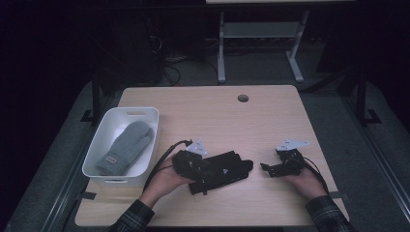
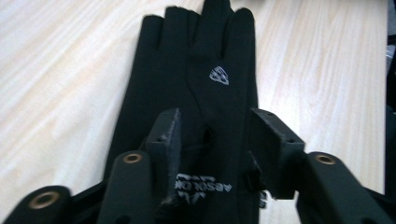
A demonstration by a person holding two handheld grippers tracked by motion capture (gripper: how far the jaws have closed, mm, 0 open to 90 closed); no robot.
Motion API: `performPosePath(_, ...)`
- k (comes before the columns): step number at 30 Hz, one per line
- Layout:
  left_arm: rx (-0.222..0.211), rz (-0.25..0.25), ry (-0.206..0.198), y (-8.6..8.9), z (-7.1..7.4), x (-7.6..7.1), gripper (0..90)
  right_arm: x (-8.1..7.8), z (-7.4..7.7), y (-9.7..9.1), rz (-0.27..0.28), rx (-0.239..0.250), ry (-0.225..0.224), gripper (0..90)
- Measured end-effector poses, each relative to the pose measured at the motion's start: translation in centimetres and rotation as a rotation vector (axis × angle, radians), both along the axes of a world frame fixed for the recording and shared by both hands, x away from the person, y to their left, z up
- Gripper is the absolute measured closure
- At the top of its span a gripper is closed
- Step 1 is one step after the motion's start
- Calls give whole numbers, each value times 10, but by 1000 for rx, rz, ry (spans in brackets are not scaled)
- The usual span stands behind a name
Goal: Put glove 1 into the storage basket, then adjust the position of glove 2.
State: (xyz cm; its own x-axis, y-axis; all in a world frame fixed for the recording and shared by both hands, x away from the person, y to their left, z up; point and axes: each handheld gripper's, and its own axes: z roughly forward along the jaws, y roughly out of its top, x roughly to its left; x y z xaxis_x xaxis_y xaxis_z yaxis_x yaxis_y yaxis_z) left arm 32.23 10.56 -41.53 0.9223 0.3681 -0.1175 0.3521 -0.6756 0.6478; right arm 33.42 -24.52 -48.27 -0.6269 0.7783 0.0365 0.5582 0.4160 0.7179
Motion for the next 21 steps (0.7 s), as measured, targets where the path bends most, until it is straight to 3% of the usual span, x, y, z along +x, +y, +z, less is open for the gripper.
performPosePath(9, -16, -20, -22, -12, 5, 18, 372, 0, 0, 0, -1, 1, 1, 102)
performPosePath(15, -3, -33, -24, -23, -4, 30, 302, 0, 0, 0, -1, 1, 0, 102)
performPosePath(21, -8, -43, 2, -30, -14, 40, 257, 1, 0, 0, 1, 0, -4, 97)
